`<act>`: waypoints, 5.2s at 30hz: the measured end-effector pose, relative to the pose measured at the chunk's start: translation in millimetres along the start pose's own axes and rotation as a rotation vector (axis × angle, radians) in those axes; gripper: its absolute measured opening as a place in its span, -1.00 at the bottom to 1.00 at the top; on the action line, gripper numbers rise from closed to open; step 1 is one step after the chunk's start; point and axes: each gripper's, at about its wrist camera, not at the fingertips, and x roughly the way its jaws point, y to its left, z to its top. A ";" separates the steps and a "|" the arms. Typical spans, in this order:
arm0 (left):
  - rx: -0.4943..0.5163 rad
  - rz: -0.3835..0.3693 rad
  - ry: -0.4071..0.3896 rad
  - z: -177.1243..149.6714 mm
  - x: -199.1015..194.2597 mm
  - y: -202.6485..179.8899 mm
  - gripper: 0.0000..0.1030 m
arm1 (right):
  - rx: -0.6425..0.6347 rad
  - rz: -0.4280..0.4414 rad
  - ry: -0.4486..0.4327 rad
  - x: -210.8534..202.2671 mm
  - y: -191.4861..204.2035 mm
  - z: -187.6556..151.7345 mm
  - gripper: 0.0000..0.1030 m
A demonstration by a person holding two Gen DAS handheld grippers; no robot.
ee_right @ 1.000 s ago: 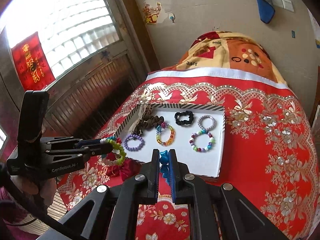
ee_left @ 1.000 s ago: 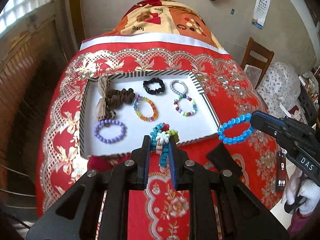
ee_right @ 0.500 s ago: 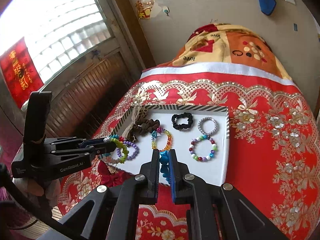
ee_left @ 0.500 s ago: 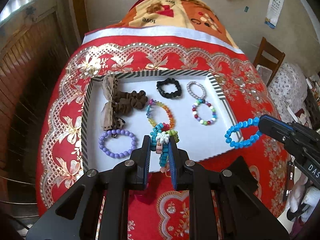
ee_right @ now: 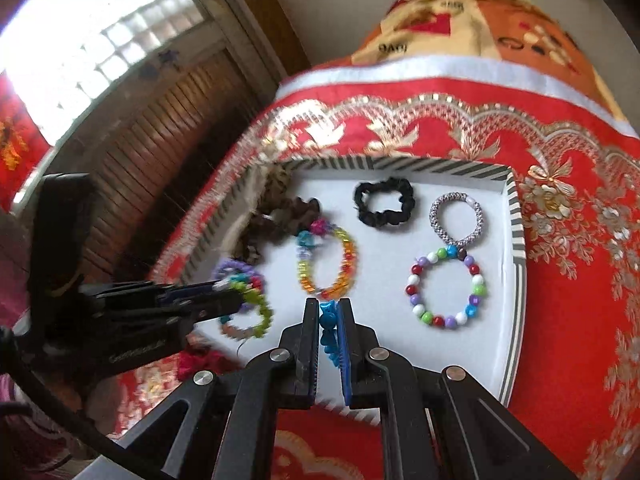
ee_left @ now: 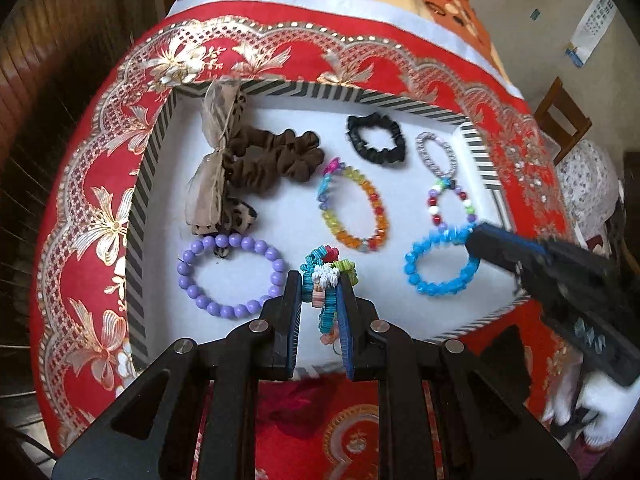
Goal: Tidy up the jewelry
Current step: 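Open left tool to drop the pastel bracelet while right tool releases the blue bracelet, then move both open tools back to the red velvet bow and black pouch, then grasp the red velvet bow with left tool while right tool grasps the black velvet pouch, then carry the red bow with left tool while right tool carries the black pouch into the tray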
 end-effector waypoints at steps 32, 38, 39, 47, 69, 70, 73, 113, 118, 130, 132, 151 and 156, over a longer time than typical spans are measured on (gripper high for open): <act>-0.024 0.048 0.010 28.4 35.6 11.8 -0.31 | 0.092 -0.084 0.012 49.0 -43.3 42.3 -0.66; -0.030 0.045 -0.030 23.4 17.5 10.2 -0.16 | 0.109 -0.075 -0.013 26.1 -34.2 32.3 -0.46; -0.027 0.044 -0.039 22.1 13.3 10.3 -0.15 | 0.111 -0.072 -0.016 22.1 -32.6 30.2 -0.46; -0.092 0.021 -0.094 0.2 -35.0 41.7 -0.15 | 0.086 -0.041 -0.069 -22.8 -7.1 3.2 -0.31; -0.175 -0.035 -0.022 -89.0 -55.8 60.4 -0.14 | 0.146 -0.194 -0.042 -110.9 -50.8 -105.0 -0.19; -0.165 -0.037 -0.018 -90.2 -54.6 57.6 -0.14 | 0.157 -0.197 -0.039 -112.7 -53.7 -109.8 -0.19; -0.141 -0.045 -0.009 -92.8 -52.0 50.9 -0.14 | 0.173 -0.195 -0.025 -113.8 -55.6 -125.2 -0.19; 0.507 -0.007 0.112 -64.7 17.7 0.9 0.15 | 0.176 -0.182 0.076 -55.0 -37.9 -140.8 0.25; 0.493 -0.034 0.113 -66.8 16.2 4.9 -0.15 | 0.174 -0.174 0.080 -53.6 -37.8 -143.4 0.25; 0.239 -0.112 0.095 -90.3 -7.0 12.1 -0.61 | 0.105 -0.178 0.019 -61.0 -29.2 -156.4 -0.64; 0.214 -0.112 0.074 -94.3 -15.0 6.4 -0.61 | 0.099 -0.170 -0.001 -70.6 -26.7 -154.7 -0.68; 0.165 -0.027 -0.125 -108.4 -76.2 -37.3 -0.61 | 0.049 -0.087 -0.131 -125.0 8.6 -144.1 -0.70; 0.179 -0.006 -0.161 -102.4 -82.8 -46.5 -0.61 | 0.045 -0.078 -0.152 -130.9 11.8 -139.0 -0.70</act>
